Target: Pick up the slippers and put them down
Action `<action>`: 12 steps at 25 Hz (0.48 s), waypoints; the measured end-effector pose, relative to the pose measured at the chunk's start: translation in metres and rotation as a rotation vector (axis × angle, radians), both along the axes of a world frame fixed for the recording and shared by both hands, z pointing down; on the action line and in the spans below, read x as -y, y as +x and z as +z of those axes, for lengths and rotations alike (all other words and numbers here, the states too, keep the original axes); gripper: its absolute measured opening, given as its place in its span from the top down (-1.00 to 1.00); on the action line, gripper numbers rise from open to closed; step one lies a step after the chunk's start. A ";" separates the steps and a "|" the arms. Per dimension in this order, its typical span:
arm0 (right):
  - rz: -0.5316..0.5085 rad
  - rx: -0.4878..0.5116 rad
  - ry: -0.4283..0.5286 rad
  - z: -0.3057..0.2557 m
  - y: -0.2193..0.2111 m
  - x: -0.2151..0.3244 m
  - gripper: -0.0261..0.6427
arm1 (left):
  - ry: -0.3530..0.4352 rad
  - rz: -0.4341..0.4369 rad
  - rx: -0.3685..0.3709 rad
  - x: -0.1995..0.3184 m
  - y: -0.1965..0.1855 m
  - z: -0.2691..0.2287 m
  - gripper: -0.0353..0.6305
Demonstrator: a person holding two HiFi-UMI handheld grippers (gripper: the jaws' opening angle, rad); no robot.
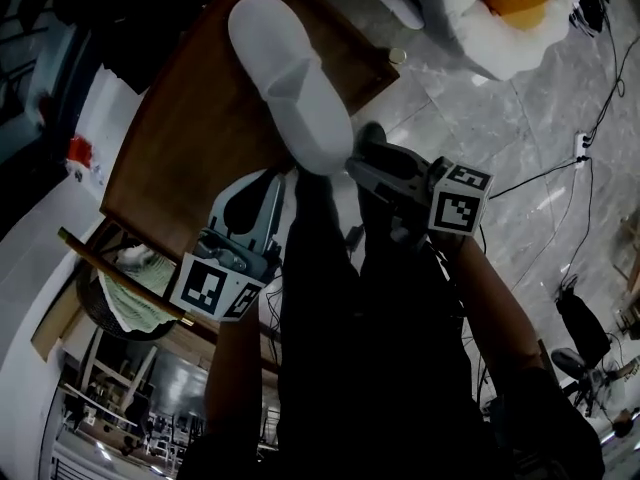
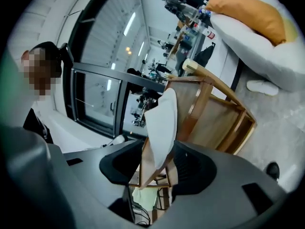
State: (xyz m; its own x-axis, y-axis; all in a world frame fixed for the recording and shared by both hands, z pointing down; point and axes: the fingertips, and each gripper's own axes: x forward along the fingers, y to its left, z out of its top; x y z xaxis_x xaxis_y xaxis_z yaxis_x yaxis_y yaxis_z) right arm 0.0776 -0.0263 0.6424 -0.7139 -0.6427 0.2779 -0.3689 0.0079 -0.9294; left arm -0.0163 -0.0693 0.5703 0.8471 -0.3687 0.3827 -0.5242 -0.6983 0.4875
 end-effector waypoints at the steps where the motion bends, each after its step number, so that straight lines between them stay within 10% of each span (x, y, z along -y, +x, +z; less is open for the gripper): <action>1: 0.005 0.007 -0.014 0.005 0.000 0.001 0.37 | 0.000 0.001 -0.003 0.002 0.001 0.004 0.86; 12: -0.100 0.102 -0.047 0.030 -0.036 -0.010 0.37 | -0.039 0.006 -0.014 -0.003 -0.003 0.031 0.86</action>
State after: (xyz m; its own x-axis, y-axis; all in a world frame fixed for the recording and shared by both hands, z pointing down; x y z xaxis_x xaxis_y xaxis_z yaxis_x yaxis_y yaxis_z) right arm 0.0416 -0.0161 0.6723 -0.8001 -0.5546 0.2286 -0.2718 -0.0044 -0.9623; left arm -0.0188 -0.0658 0.6013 0.8549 -0.3483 0.3845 -0.5125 -0.6819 0.5219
